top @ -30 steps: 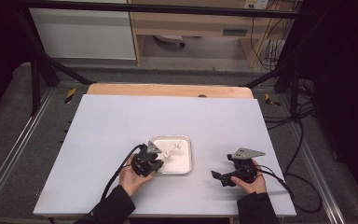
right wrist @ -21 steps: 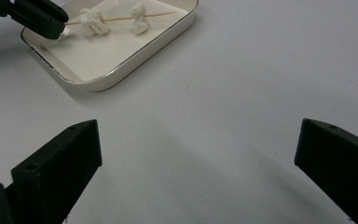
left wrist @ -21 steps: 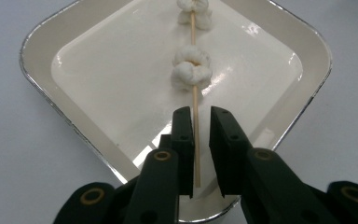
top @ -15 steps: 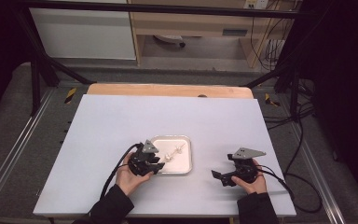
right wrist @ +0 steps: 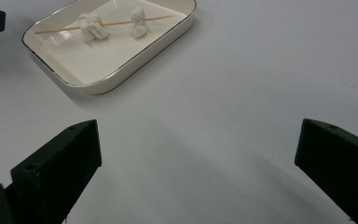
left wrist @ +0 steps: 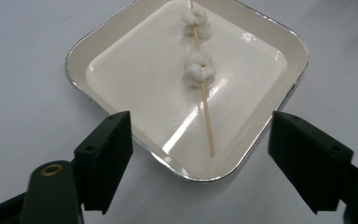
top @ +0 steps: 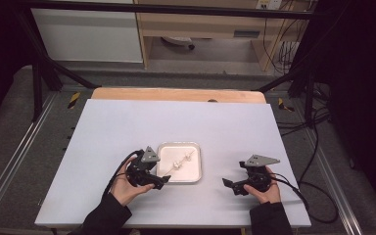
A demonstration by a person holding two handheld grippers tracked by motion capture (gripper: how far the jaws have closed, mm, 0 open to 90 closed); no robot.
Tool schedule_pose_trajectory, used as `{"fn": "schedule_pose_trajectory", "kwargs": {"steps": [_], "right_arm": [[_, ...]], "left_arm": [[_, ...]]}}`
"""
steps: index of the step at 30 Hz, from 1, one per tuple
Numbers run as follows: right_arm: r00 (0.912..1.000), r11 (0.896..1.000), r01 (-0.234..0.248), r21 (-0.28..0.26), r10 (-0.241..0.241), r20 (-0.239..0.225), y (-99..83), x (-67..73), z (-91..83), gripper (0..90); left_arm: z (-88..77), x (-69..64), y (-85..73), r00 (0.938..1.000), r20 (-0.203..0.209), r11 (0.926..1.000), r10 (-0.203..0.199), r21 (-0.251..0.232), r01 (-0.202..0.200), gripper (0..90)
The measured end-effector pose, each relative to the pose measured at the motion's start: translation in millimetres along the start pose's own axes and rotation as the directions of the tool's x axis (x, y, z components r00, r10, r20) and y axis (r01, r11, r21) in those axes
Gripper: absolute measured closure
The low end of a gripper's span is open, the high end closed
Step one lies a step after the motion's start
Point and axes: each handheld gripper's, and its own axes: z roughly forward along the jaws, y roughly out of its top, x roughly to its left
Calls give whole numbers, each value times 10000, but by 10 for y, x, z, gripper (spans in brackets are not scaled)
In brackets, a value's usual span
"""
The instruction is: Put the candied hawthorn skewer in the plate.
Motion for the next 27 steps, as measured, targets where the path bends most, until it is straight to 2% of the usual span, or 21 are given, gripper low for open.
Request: {"fn": "schedule_pose_trajectory", "kwargs": {"steps": [2,7,13,18,27], "right_arm": [[10000,10000,19,-6,-19,1,0,-1,-1,9],[10000,10000,8,24,-8,12,1,-3,-1,8],[10000,10000,52,-15,-52,18,2,-7,-5,8],[10000,10000,-10,24,10,8,-2,-2,-2,7],[10000,10000,-6,63,7,-16,-9,3,-1,7]], "left_arm": [[-44,17,-25,10000,76,10000,43,-1,-43,170],[-148,89,-125,9995,250,9994,-188,-281,195,129],[-252,218,-311,9986,42,9975,-526,-476,527,105],[-341,321,-486,9964,-320,9946,-791,-703,766,92],[-439,500,-816,9876,-649,9849,-1433,-1068,1359,87]]}}
